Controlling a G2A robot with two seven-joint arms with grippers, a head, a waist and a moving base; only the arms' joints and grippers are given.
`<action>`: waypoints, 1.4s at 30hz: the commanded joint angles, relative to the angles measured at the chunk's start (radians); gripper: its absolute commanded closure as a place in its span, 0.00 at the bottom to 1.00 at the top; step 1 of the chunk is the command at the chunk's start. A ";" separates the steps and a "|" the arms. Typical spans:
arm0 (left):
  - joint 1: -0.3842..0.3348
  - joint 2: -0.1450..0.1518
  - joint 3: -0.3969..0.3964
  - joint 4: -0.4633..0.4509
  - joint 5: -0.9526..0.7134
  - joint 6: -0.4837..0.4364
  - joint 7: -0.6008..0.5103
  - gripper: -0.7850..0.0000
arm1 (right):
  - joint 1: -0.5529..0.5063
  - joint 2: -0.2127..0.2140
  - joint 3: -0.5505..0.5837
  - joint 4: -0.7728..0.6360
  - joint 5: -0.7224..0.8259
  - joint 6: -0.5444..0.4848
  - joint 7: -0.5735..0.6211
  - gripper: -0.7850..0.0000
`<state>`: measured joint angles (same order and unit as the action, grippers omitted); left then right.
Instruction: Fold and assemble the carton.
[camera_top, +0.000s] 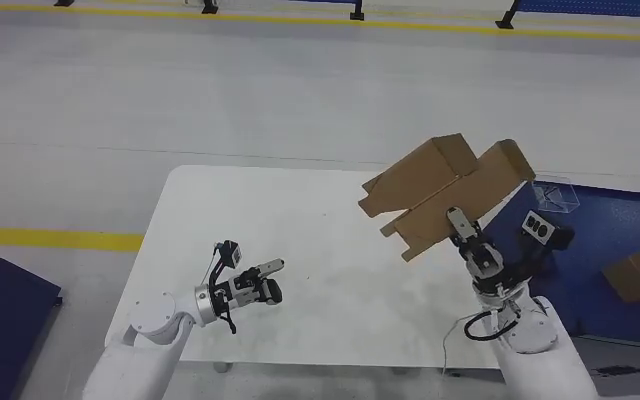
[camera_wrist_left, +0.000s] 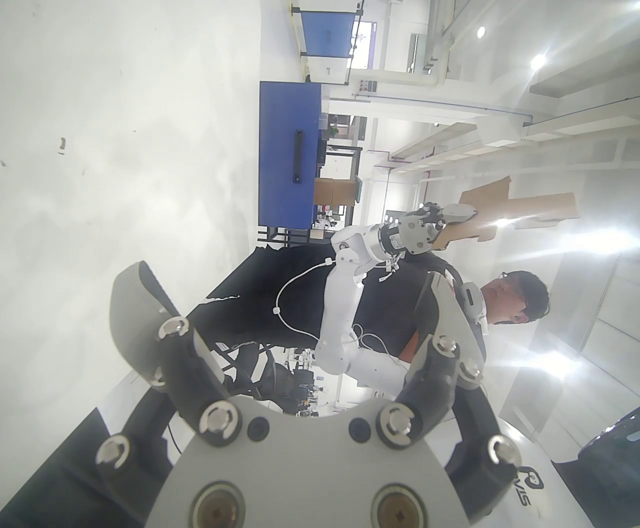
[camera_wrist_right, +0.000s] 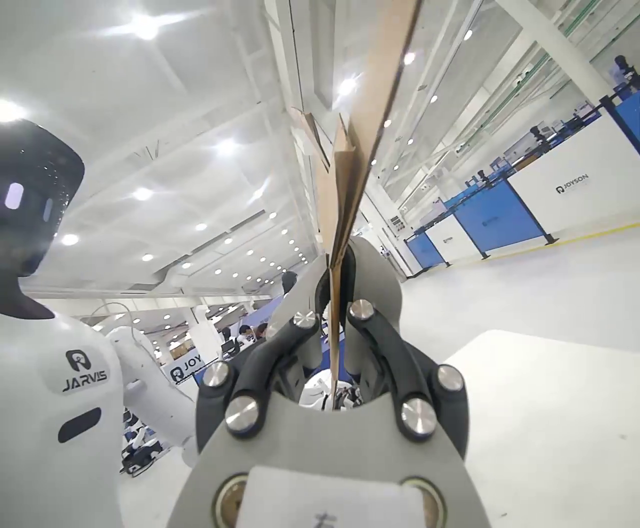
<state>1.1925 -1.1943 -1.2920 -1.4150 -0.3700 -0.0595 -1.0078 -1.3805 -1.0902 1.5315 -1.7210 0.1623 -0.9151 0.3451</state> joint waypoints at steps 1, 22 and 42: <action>0.000 0.000 0.000 0.000 0.000 0.000 0.000 0.00 | 0.000 0.000 0.000 0.000 0.000 0.000 0.002 1.00; 0.000 0.000 0.000 0.000 0.000 0.000 0.000 0.00 | -0.179 -0.065 0.287 -0.294 -2.034 0.727 -1.258 1.00; 0.000 0.000 0.000 0.000 0.000 0.000 0.000 0.00 | -0.201 -0.055 0.194 -0.366 -2.256 0.907 -1.360 1.00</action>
<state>1.1925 -1.1943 -1.2920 -1.4150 -0.3700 -0.0595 -1.0078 -1.5865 -1.1456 1.7307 -2.0996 -2.2526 0.0975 -1.0123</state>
